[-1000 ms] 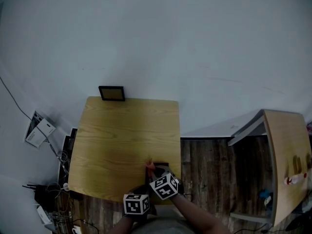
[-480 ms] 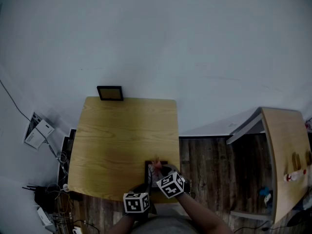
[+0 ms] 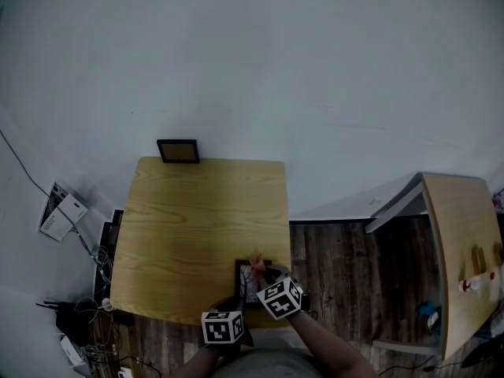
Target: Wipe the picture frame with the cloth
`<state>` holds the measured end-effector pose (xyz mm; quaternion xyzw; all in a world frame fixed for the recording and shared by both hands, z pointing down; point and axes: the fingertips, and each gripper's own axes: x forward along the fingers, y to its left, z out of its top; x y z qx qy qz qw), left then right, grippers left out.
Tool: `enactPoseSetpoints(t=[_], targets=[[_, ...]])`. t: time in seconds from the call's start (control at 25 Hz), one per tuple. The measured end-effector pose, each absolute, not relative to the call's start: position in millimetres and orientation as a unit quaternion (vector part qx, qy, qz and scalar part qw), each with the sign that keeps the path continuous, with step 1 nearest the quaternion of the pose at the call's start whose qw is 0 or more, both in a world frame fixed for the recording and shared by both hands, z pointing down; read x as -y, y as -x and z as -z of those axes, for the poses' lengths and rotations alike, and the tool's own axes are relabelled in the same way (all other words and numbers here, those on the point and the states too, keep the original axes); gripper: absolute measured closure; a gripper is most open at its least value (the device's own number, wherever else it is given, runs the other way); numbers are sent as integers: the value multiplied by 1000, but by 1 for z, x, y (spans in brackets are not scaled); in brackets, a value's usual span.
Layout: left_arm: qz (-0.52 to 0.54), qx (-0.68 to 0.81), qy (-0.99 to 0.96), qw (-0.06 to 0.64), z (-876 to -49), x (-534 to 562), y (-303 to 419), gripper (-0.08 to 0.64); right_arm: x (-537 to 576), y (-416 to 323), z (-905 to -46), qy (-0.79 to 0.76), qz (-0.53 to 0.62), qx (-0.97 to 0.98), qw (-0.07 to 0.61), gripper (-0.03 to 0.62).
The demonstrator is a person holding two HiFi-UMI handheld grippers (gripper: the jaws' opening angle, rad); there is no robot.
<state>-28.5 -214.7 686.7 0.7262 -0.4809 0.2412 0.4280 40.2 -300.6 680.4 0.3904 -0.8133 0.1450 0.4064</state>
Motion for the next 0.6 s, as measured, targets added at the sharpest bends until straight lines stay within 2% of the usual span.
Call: enactPoseSetpoints(t=[0.4, 0.6], targets=[[-236, 478, -729, 430, -686, 215, 29, 472, 290, -28, -645, -405, -173, 837, 325, 574], [-232, 478, -729, 431, -687, 214, 29, 472, 273, -5, -640, -370, -178, 858, 309, 574]])
